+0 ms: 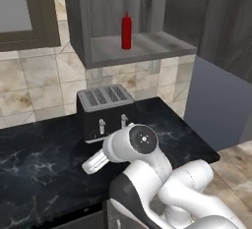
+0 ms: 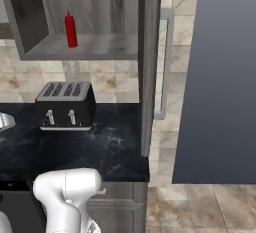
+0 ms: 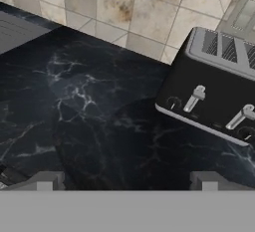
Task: Move the ketchup and mustard from the cabinet to the dining counter.
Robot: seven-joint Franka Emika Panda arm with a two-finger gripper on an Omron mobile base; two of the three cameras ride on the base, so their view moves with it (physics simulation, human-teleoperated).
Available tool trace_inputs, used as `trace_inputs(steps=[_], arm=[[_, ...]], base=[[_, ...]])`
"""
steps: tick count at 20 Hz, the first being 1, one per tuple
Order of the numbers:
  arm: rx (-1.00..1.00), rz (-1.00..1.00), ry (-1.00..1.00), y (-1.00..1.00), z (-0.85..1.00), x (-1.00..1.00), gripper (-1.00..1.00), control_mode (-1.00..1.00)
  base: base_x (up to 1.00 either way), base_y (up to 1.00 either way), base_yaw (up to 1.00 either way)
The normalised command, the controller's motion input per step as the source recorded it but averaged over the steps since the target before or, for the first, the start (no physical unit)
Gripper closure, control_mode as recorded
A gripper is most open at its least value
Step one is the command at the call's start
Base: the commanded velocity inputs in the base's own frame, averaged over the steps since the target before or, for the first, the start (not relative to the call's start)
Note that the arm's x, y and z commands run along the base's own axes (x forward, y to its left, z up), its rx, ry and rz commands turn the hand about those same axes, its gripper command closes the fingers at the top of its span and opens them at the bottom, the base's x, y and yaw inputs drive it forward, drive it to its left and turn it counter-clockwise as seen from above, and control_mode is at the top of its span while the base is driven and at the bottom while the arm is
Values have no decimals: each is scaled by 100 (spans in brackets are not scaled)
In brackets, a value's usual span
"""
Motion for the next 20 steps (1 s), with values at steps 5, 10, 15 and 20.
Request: trace_inputs(steps=[5, 10, 15, 20], arm=[[0, 0, 0, 0, 0, 0, -100, 100], [0, 0, 0, 0, 0, 0, -100, 100], [0, 0, 0, 0, 0, 0, -100, 100], [0, 0, 0, 0, 0, 0, -100, 100]], base=[[88, 16, 30], [69, 5, 20], [52, 0, 10], [45, 0, 7]])
